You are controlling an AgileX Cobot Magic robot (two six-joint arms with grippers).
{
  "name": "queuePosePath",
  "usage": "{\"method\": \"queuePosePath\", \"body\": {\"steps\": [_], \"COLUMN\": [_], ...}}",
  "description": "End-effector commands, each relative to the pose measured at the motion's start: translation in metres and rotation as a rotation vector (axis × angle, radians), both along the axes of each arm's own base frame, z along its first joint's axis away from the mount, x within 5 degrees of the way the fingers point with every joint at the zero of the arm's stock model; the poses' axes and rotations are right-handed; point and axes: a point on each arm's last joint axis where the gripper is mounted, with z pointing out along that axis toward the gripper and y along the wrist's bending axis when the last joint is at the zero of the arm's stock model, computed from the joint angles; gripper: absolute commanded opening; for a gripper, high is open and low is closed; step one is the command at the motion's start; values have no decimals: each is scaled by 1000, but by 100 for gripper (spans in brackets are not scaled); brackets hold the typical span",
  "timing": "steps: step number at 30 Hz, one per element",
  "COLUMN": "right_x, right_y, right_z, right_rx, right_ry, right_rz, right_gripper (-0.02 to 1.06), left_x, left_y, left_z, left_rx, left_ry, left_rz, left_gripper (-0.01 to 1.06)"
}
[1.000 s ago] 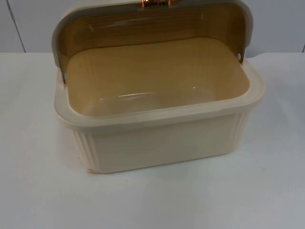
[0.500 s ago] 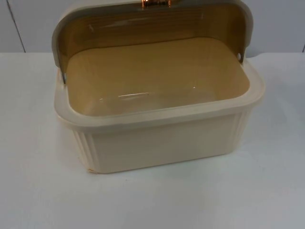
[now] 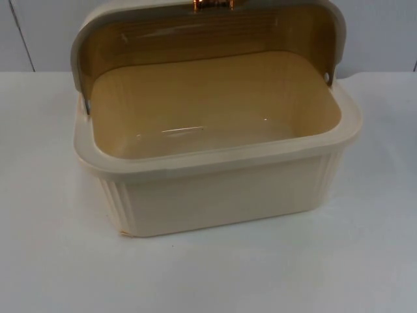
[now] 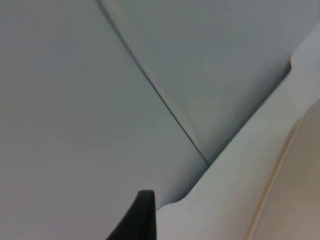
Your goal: Open the box lid with the left hand, place the block into the box with the right hand, then close the box lid with the left hand.
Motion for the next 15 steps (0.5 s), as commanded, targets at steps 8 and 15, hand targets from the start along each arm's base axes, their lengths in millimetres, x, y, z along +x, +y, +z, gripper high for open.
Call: {"method": "queuePosePath", "body": {"steps": [8, 15], "right_x": [0, 0], "right_y": [-1, -1], "right_z": [2, 3], "right_rx": [-13, -15], "right_ry": [-15, -23], "right_rz": [1, 2], "right_gripper": [104, 104], "left_x": [7, 11], "left_y": [-45, -62], "left_z": [-30, -51], "left_rx": [367, 400], "left_ry": [-119, -92], "left_rz": [-243, -295], "left_gripper": [102, 99]}}
